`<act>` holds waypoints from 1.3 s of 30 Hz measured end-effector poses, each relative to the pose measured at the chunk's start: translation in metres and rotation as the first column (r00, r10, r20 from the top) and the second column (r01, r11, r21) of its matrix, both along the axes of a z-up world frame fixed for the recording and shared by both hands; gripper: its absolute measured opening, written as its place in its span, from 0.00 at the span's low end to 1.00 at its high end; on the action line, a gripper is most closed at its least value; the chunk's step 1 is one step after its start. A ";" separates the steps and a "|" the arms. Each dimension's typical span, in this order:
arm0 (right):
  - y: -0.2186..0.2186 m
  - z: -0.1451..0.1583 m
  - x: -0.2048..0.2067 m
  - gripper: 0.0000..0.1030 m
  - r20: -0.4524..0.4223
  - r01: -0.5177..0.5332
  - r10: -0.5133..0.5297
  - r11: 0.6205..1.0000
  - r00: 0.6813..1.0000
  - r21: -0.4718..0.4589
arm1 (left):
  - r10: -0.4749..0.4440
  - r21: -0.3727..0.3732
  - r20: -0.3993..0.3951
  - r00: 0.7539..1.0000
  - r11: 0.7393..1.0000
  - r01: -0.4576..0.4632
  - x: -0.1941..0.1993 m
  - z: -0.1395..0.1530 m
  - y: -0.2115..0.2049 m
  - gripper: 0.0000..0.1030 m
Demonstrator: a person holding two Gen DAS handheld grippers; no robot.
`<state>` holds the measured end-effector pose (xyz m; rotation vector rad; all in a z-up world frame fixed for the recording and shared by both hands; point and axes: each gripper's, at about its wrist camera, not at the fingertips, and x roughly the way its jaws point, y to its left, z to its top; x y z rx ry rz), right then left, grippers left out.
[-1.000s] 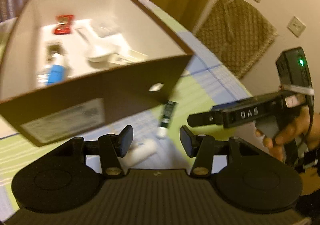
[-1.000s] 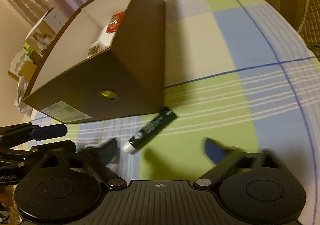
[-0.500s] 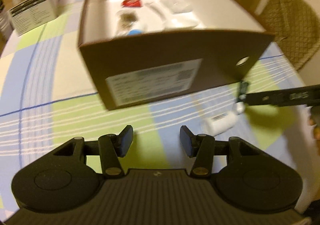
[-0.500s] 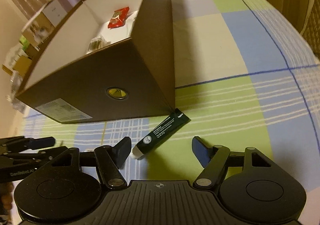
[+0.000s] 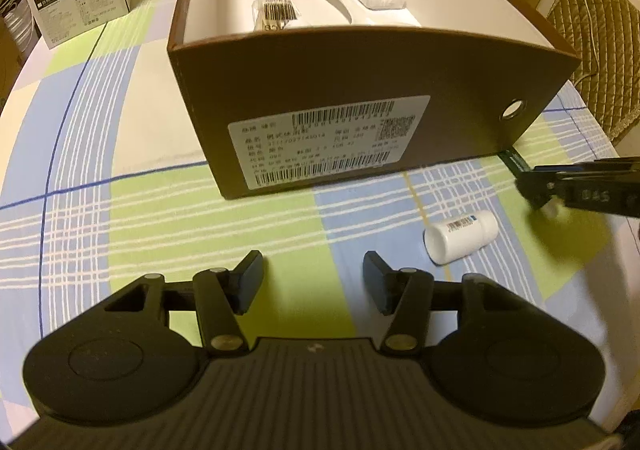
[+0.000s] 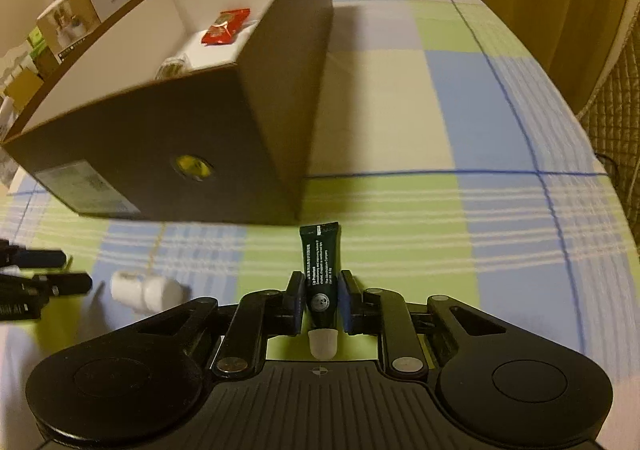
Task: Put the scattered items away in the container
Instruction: 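Grasp the dark green tube on the table with the right tool, then grasp the white pill bottle with the left tool while the right tool holds the green tube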
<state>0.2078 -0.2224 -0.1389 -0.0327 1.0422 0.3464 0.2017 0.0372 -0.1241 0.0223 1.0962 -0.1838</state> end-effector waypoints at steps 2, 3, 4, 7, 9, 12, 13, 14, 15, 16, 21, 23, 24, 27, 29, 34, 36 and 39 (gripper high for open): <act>-0.009 0.003 -0.007 0.22 -0.008 -0.006 0.006 1.000 1.000 0.000 | -0.004 -0.002 -0.002 1.000 1.000 0.004 -0.002 -0.001 -0.001 0.48; -0.014 0.004 -0.010 0.22 -0.018 -0.009 0.009 1.000 1.000 0.002 | -0.008 -0.003 -0.001 1.000 1.000 0.008 -0.003 -0.001 -0.002 0.48; -0.018 0.005 -0.012 0.22 -0.031 -0.009 0.010 1.000 0.999 0.009 | -0.013 -0.004 -0.001 1.000 1.000 0.013 -0.003 0.000 -0.003 0.48; -0.028 0.007 -0.016 0.22 -0.058 -0.009 0.010 1.000 0.998 0.023 | -0.020 -0.005 -0.002 1.000 1.000 0.020 -0.004 0.000 -0.007 0.53; -0.029 0.009 -0.016 0.22 -0.065 -0.011 0.012 1.000 0.998 0.018 | -0.022 -0.003 -0.006 1.000 1.000 0.022 -0.004 -0.001 -0.009 0.59; -0.026 0.009 -0.016 0.41 -0.064 -0.014 0.015 1.000 0.998 0.010 | -0.026 0.002 -0.012 1.000 1.000 0.026 -0.005 -0.001 -0.013 0.64; -0.024 0.009 -0.016 0.72 -0.060 -0.016 0.017 1.000 0.998 0.004 | -0.027 0.005 -0.012 1.000 1.000 0.027 -0.006 -0.001 -0.014 0.65; -0.022 0.010 -0.017 0.79 -0.047 -0.019 0.018 1.000 0.999 -0.008 | -0.028 0.009 -0.011 1.000 1.000 0.028 -0.006 -0.001 -0.015 0.69; -0.020 0.011 -0.019 0.80 -0.029 -0.034 0.034 0.999 0.999 -0.012 | -0.031 0.015 -0.009 0.999 0.999 0.031 -0.007 -0.001 -0.016 0.72; -0.018 0.010 -0.019 0.80 -0.031 -0.046 0.046 0.999 0.998 -0.020 | -0.033 0.022 -0.008 0.999 0.999 0.033 -0.008 0.000 -0.017 0.73; -0.011 0.003 -0.022 0.80 -0.036 -0.065 0.063 0.997 0.997 -0.042 | -0.029 0.038 -0.019 0.999 0.999 0.030 -0.015 -0.004 -0.016 0.77; -0.010 0.001 -0.023 0.80 -0.026 -0.070 0.068 0.996 0.997 -0.051 | -0.020 0.045 -0.030 0.999 0.999 0.021 -0.018 -0.007 -0.014 0.78; -0.009 0.000 -0.023 0.85 -0.025 -0.075 0.073 0.996 0.997 -0.051 | -0.017 0.050 -0.032 0.999 0.999 0.019 -0.020 -0.008 -0.014 0.80; -0.004 -0.006 -0.026 1.00 -0.035 -0.095 0.092 0.991 0.995 -0.098 | -0.027 0.079 -0.025 0.999 0.996 0.029 -0.026 -0.011 -0.016 0.87; 0.000 -0.009 -0.032 1.00 -0.005 -0.099 0.099 0.986 0.995 -0.133 | -0.029 0.093 -0.028 0.999 0.995 0.032 -0.029 -0.014 -0.017 0.94; -0.006 -0.008 -0.036 1.00 0.029 -0.066 0.069 0.993 0.997 -0.097 | -0.014 0.088 -0.011 1.000 0.996 0.015 -0.034 -0.017 -0.016 0.99; -0.007 -0.007 -0.035 1.00 0.025 -0.069 0.072 0.993 0.997 -0.092 | -0.014 0.086 -0.001 1.000 0.996 0.014 -0.036 -0.018 -0.014 0.99; -0.007 -0.008 -0.038 1.00 0.037 -0.093 0.097 0.990 0.995 -0.105 | -0.014 0.084 0.012 1.000 0.996 0.013 -0.038 -0.018 -0.014 1.00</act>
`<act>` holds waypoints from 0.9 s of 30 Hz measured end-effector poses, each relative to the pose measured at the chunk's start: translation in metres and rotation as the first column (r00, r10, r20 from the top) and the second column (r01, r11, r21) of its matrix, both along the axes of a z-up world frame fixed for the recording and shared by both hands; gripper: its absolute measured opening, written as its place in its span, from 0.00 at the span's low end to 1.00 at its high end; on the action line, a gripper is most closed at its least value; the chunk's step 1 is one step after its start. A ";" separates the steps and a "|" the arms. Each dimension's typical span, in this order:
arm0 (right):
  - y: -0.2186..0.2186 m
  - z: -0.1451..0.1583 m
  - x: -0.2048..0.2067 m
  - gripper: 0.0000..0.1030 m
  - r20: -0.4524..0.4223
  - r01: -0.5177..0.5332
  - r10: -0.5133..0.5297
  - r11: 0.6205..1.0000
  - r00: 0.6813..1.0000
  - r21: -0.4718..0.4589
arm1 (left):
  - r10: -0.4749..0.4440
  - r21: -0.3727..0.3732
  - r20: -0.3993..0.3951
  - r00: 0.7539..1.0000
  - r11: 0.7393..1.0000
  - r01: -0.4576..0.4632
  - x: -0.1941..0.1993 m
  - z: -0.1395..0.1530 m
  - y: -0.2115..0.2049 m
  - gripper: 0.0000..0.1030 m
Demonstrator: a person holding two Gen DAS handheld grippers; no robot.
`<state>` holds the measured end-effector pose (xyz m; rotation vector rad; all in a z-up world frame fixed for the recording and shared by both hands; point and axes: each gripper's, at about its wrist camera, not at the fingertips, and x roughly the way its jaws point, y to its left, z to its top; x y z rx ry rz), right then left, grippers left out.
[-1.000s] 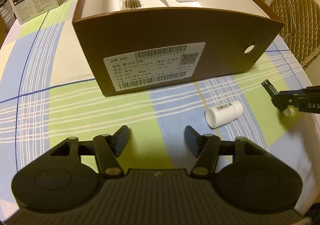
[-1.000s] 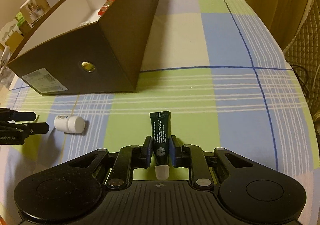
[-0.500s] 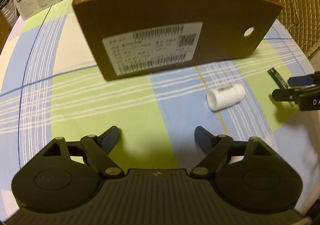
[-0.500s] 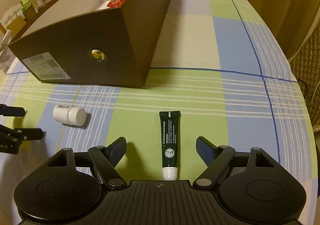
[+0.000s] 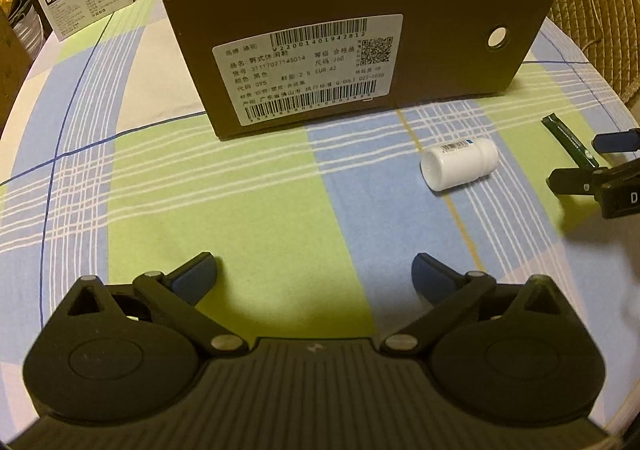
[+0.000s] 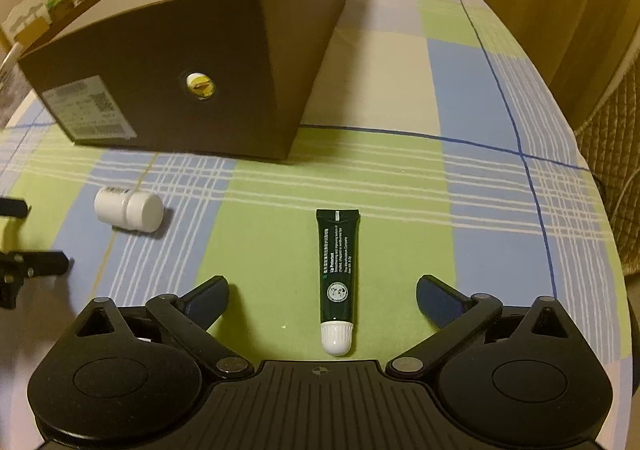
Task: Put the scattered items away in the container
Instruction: 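Grasp the white pill bottle with the left tool while the right tool holds the green tube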
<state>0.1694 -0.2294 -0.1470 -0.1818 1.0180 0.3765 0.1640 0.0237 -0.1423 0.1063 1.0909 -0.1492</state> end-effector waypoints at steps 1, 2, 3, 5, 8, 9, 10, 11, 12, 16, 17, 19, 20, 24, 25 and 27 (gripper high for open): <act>-0.001 0.000 -0.003 0.98 0.013 -0.005 0.005 1.000 1.000 -0.003 | 0.000 -0.001 0.002 1.000 1.000 0.000 0.000 0.000 0.000 1.00; -0.002 0.001 -0.005 0.94 0.027 -0.011 0.011 1.000 1.000 -0.007 | 0.002 -0.001 0.003 1.000 1.000 -0.002 0.000 0.000 0.000 1.00; -0.003 0.001 -0.008 0.88 0.037 -0.013 0.014 1.000 0.999 -0.011 | 0.004 -0.001 0.004 1.000 1.000 -0.004 -0.001 0.000 0.001 1.00; -0.005 0.004 -0.011 0.75 0.052 -0.011 0.011 1.000 0.999 -0.002 | 0.006 -0.002 0.010 1.000 1.000 -0.006 -0.002 0.000 0.000 1.00; -0.008 0.008 -0.013 0.41 0.073 -0.017 0.016 1.000 0.997 0.006 | 0.010 -0.003 0.017 1.000 1.000 -0.010 -0.004 0.000 0.001 1.00; -0.009 0.009 -0.013 0.21 0.074 -0.018 0.018 1.000 0.997 0.005 | 0.013 -0.003 0.018 1.000 1.000 -0.013 -0.004 0.001 0.001 1.00; -0.010 0.009 -0.013 0.19 0.069 -0.019 0.018 1.000 0.997 0.009 | 0.016 -0.003 0.018 1.000 1.000 -0.016 -0.004 0.001 0.000 1.00; -0.011 0.009 -0.013 0.19 0.064 -0.020 0.019 1.000 0.998 0.015 | 0.019 -0.002 0.019 1.000 1.000 -0.019 -0.004 0.001 -0.001 1.00; -0.012 0.009 -0.014 0.19 0.064 -0.025 0.024 1.000 0.998 0.019 | 0.022 -0.002 0.019 1.000 1.000 -0.022 -0.004 0.001 0.000 1.00; -0.014 0.010 -0.020 0.19 0.056 -0.044 0.043 0.999 0.997 0.023 | 0.016 -0.001 0.018 1.000 1.000 -0.016 -0.005 0.000 -0.002 1.00; -0.015 0.010 -0.021 0.19 0.052 -0.050 0.049 0.998 0.997 0.025 | 0.007 -0.001 0.016 1.000 1.000 -0.007 -0.004 0.000 -0.001 1.00; -0.018 0.011 -0.026 0.19 0.047 -0.060 0.059 0.998 0.997 0.024 | -0.025 0.000 0.015 1.000 1.000 0.025 -0.009 0.001 -0.006 1.00; -0.020 0.011 -0.028 0.19 0.045 -0.063 0.062 0.998 0.997 0.023 | -0.043 0.001 0.016 0.999 0.999 0.043 -0.009 0.001 -0.009 1.00; -0.034 0.012 -0.035 0.19 0.029 -0.033 0.032 0.999 0.999 0.041 | -0.114 -0.004 0.026 0.993 0.993 0.114 -0.013 0.004 -0.018 0.87; -0.038 0.012 -0.035 0.19 0.026 -0.022 0.021 0.999 0.999 0.045 | -0.132 -0.004 0.028 0.991 0.991 0.132 -0.013 0.006 -0.021 0.84; -0.045 0.013 -0.036 0.19 0.021 -0.003 0.002 0.999 1.000 0.054 | -0.172 -0.004 0.028 0.985 0.985 0.172 -0.011 0.009 -0.025 0.71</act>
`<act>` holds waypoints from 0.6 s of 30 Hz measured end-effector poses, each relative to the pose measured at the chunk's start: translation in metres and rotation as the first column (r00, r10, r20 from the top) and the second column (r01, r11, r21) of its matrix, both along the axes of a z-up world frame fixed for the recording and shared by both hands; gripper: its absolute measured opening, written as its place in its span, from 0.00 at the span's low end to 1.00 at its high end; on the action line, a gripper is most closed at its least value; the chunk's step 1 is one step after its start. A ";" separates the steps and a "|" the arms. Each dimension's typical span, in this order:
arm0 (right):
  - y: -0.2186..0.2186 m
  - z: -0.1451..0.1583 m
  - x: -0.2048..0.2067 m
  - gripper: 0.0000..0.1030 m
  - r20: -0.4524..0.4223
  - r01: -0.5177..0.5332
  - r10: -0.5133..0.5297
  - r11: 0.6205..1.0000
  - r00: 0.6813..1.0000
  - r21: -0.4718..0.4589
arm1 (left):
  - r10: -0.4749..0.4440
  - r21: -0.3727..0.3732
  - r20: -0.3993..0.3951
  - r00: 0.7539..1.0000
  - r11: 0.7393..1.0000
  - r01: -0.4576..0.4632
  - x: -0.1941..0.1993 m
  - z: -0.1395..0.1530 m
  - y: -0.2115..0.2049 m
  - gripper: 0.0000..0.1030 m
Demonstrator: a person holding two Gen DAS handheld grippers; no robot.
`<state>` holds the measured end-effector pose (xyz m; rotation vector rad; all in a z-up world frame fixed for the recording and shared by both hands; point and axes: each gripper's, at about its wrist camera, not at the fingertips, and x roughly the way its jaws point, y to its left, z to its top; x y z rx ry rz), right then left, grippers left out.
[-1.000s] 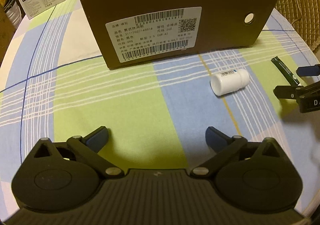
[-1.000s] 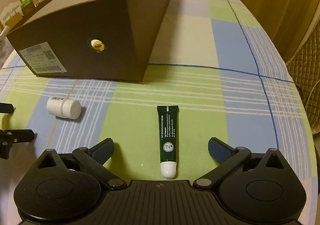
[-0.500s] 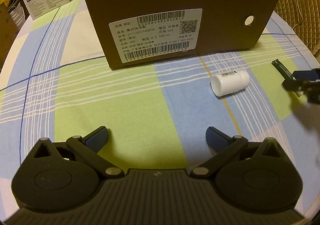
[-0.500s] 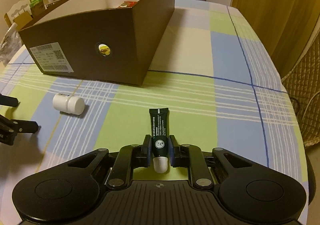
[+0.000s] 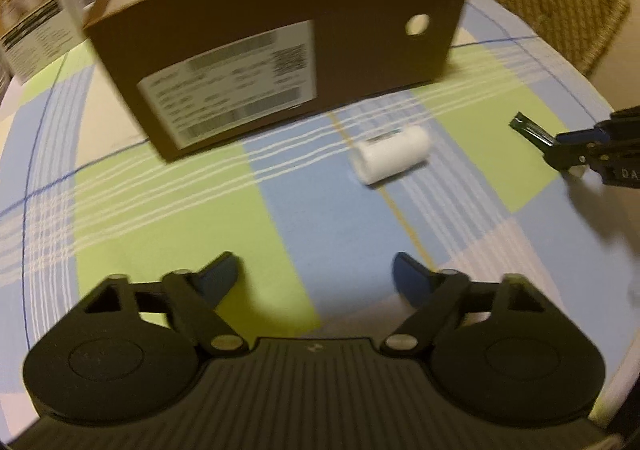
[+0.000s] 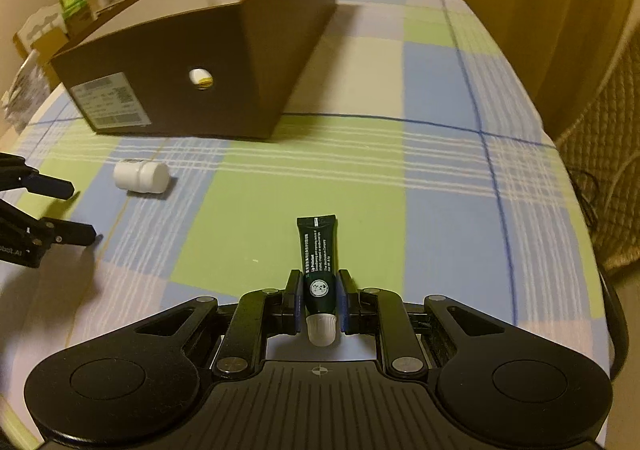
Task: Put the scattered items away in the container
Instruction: 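Grasp the white pill bottle with the left tool while the right tool holds the green tube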
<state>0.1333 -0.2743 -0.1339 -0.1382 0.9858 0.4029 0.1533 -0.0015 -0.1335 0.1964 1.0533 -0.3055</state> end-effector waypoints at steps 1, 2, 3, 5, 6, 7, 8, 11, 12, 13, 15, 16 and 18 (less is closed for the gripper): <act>-0.003 0.000 0.000 0.19 -0.002 0.010 -0.010 1.000 1.000 0.000 | -0.021 -0.001 -0.001 1.000 1.000 0.021 0.002 0.002 -0.002 0.68; -0.006 0.001 0.000 0.19 -0.002 0.018 -0.018 1.000 1.000 0.001 | -0.041 -0.005 0.002 0.999 0.999 0.041 0.003 0.004 -0.005 0.65; -0.009 0.001 0.000 0.19 -0.003 0.030 -0.030 1.000 1.000 0.000 | -0.063 -0.014 0.011 0.998 0.998 0.063 0.004 0.007 -0.008 0.64; -0.016 0.001 0.000 0.19 -0.005 0.049 -0.049 0.999 0.999 0.008 | -0.112 -0.026 0.039 0.993 0.993 0.113 0.004 0.014 -0.017 0.64; -0.019 0.001 0.000 0.19 -0.007 0.053 -0.053 0.998 0.999 0.018 | -0.132 -0.025 0.053 0.990 0.991 0.134 0.006 0.018 -0.021 0.64; -0.021 0.001 0.000 0.19 -0.009 0.060 -0.060 0.998 0.998 0.023 | -0.155 -0.022 0.068 0.986 0.987 0.157 0.009 0.021 -0.025 0.64; -0.022 0.001 0.000 0.19 -0.009 0.064 -0.064 0.998 0.998 0.026 | -0.175 -0.020 0.078 0.982 0.984 0.177 0.011 0.022 -0.028 0.64; -0.024 0.001 0.000 0.19 -0.009 0.074 -0.074 0.996 0.997 0.038 | -0.244 0.014 0.094 0.965 0.970 0.244 0.020 0.023 -0.040 0.64; -0.023 0.001 0.000 0.19 -0.008 0.075 -0.075 0.996 0.997 0.038 | -0.272 0.036 0.097 0.957 0.962 0.269 0.023 0.022 -0.045 0.63; -0.023 0.001 -0.001 0.19 -0.005 0.074 -0.073 0.997 0.997 0.036 | -0.300 0.058 0.098 0.949 0.954 0.295 0.025 0.020 -0.050 0.62; -0.024 0.001 -0.001 0.19 -0.004 0.073 -0.073 0.997 0.997 0.037 | -0.348 0.090 0.093 0.933 0.936 0.340 0.032 0.015 -0.059 0.58; -0.024 0.001 -0.001 0.19 -0.005 0.074 -0.074 0.996 0.997 0.040 | -0.367 0.098 0.085 0.926 0.928 0.359 0.035 0.012 -0.061 0.57; -0.026 0.001 0.000 0.19 -0.007 0.076 -0.076 0.996 0.997 0.046 | -0.392 0.112 0.064 0.918 0.917 0.384 0.041 0.006 -0.064 0.49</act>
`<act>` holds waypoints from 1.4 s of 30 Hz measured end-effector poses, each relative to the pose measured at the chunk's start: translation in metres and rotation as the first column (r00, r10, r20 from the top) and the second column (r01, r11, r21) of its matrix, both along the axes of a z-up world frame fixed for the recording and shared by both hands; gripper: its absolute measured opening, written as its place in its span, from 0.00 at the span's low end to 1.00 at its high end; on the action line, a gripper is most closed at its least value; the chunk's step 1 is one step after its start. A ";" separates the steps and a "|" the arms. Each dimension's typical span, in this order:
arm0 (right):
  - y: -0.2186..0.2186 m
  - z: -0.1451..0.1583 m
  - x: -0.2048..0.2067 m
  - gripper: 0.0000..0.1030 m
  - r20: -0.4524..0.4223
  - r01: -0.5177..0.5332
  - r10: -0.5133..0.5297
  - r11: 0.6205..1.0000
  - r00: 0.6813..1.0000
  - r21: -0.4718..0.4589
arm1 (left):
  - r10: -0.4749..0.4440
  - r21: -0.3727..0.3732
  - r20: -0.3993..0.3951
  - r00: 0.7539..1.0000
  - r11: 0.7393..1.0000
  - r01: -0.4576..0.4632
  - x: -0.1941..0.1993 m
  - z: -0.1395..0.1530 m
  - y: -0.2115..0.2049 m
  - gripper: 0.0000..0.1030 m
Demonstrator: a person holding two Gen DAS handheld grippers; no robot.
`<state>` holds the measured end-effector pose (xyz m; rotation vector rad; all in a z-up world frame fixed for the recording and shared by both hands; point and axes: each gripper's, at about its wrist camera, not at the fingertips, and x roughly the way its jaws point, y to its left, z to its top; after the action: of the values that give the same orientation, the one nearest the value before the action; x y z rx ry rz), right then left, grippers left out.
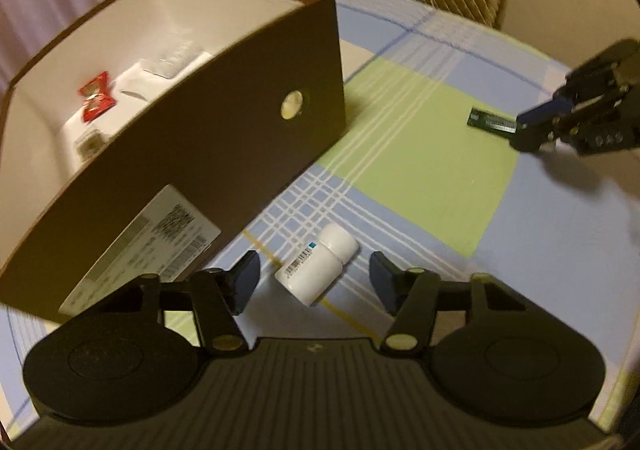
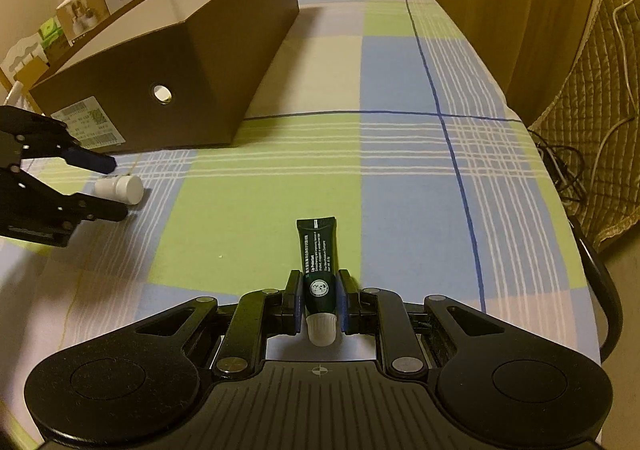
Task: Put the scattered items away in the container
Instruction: 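Grasp the white pill bottle with the left tool while the right tool holds the green tube, then carry the pill bottle with the left tool while the right tool carries the green tube into the box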
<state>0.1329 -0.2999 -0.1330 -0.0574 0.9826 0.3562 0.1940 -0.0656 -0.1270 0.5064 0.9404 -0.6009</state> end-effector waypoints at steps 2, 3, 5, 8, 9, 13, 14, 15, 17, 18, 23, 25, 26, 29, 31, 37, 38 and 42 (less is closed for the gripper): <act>0.000 0.000 0.000 0.19 0.001 0.000 0.000 1.000 1.000 0.002 | -0.014 0.019 -0.009 1.000 1.000 0.014 0.005 -0.004 -0.003 0.47; -0.001 0.000 -0.001 0.19 0.002 -0.001 0.001 1.000 1.000 0.003 | -0.019 0.022 -0.012 1.000 1.000 0.019 0.006 -0.006 -0.003 0.43; -0.001 0.000 0.000 0.19 0.000 -0.001 0.001 1.000 1.000 0.007 | -0.020 0.010 -0.020 1.000 1.000 0.020 0.007 -0.008 -0.003 0.39; -0.002 0.001 0.001 0.19 -0.005 -0.009 0.009 1.000 1.000 0.005 | -0.004 -0.026 -0.053 0.999 1.000 0.003 0.007 -0.009 -0.002 0.22; -0.002 0.001 0.001 0.19 -0.006 -0.014 0.014 1.000 1.000 0.003 | 0.001 -0.030 -0.058 0.998 1.000 -0.003 0.004 -0.008 -0.002 0.22; -0.002 0.001 0.002 0.19 -0.009 -0.027 0.027 1.000 1.000 0.000 | 0.043 -0.052 -0.095 0.995 0.997 -0.048 -0.012 -0.007 0.007 0.22; -0.001 0.001 0.001 0.19 -0.009 -0.030 0.030 1.000 1.000 -0.001 | 0.062 -0.053 -0.106 0.992 0.996 -0.067 -0.018 -0.005 0.013 0.22; -0.001 0.001 0.001 0.19 -0.009 -0.033 0.033 0.999 0.999 -0.004 | 0.080 -0.052 -0.114 0.990 0.995 -0.086 -0.025 -0.005 0.018 0.22; 0.000 0.002 0.001 0.19 -0.009 -0.043 0.043 0.999 0.999 -0.012 | 0.122 -0.049 -0.136 0.983 0.990 -0.130 -0.039 -0.004 0.031 0.22; 0.001 0.002 0.001 0.19 -0.009 -0.049 0.049 0.999 0.999 -0.016 | 0.142 -0.051 -0.148 0.979 0.987 -0.151 -0.045 -0.004 0.037 0.22; 0.006 0.002 0.002 0.19 -0.011 -0.084 0.084 0.995 0.996 -0.047 | 0.222 -0.043 -0.173 0.960 0.972 -0.233 -0.058 -0.001 0.057 0.23; 0.010 0.002 0.002 0.19 -0.007 -0.104 0.104 0.992 0.995 -0.077 | 0.238 -0.037 -0.173 0.956 0.968 -0.247 -0.054 0.000 0.057 0.23; 0.012 0.001 0.001 0.19 -0.003 -0.111 0.111 0.990 0.994 -0.091 | 0.242 -0.032 -0.171 0.955 0.967 -0.251 -0.052 0.000 0.055 0.23; 0.016 0.000 -0.001 0.19 0.009 -0.122 0.123 0.985 0.992 -0.120 | 0.259 -0.032 -0.168 0.951 0.963 -0.268 -0.047 0.000 0.050 0.23; 0.017 0.000 -0.002 0.19 0.015 -0.118 0.121 0.985 0.993 -0.124 | 0.269 -0.032 -0.166 0.949 0.960 -0.278 -0.047 -0.001 0.048 0.23; 0.017 0.000 -0.003 0.19 0.016 -0.123 0.126 0.984 0.992 -0.129 | 0.300 -0.020 -0.170 0.939 0.951 -0.308 -0.048 -0.001 0.046 0.23; 0.017 0.000 -0.003 0.19 0.016 -0.124 0.127 0.984 0.992 -0.130 | 0.305 -0.013 -0.175 0.936 0.950 -0.312 -0.048 0.000 0.046 0.23; 0.017 0.000 -0.002 0.19 0.018 -0.124 0.127 0.984 0.992 -0.131 | 0.321 -0.019 -0.177 0.930 0.944 -0.330 -0.053 0.000 0.050 0.25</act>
<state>0.1304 -0.2824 -0.1333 -0.2422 0.9773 0.4060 0.1407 -0.0156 -0.1267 0.2478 1.1435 -0.3675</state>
